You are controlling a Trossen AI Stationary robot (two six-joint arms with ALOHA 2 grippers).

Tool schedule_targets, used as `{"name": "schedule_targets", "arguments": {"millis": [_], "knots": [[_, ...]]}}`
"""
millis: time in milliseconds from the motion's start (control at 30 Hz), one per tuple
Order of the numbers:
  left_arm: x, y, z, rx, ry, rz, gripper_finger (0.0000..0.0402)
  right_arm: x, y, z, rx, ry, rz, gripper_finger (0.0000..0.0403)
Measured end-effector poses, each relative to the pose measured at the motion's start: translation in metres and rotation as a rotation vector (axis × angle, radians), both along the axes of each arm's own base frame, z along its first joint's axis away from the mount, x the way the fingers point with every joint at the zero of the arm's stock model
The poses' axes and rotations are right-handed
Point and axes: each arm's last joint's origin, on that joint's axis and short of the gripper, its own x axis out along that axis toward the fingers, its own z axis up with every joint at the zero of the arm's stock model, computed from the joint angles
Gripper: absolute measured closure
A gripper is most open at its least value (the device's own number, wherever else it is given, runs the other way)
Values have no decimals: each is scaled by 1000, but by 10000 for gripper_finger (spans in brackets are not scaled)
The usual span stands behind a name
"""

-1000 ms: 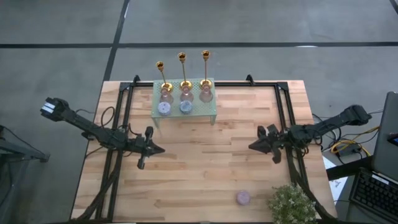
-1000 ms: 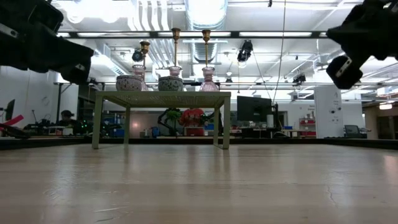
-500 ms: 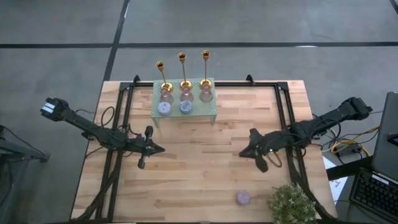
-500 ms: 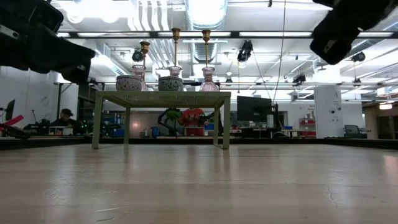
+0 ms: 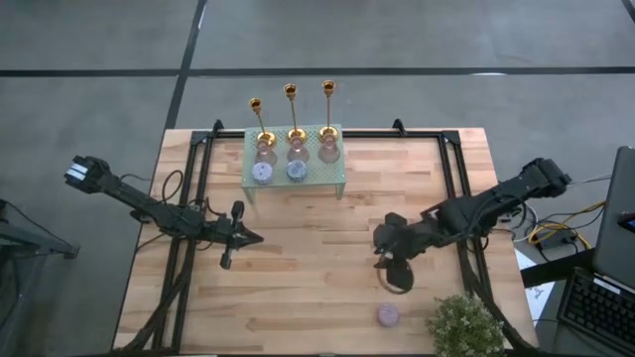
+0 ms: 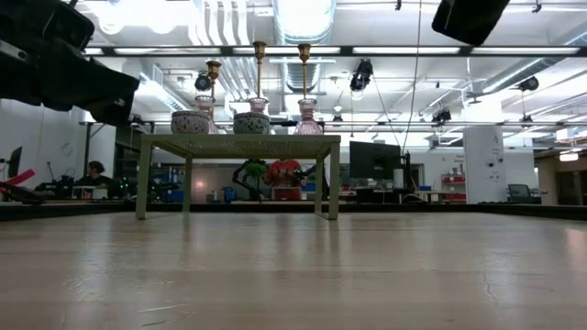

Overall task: Pick & Place candle stick holders
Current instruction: Put the pink scented candle on the shelf

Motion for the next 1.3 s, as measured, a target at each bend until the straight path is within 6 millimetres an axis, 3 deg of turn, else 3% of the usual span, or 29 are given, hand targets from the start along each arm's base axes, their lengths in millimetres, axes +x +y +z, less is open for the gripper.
{"name": "schedule_targets", "arguments": {"millis": [267, 500, 1033, 1300], "knots": [[0, 0, -1, 3, 7, 0, 381, 20, 30, 4, -46, 246, 7, 118], [0, 0, -2, 6, 15, 0, 382, 20, 65, -6, -75, 278, 69, 46], [0, 0, -2, 9, 20, 0, 381, 12, 139, -72, -133, 366, 136, 39], [0, 0, -2, 9, 20, 0, 380, 5, 161, -102, -192, 406, 142, 39]]}}
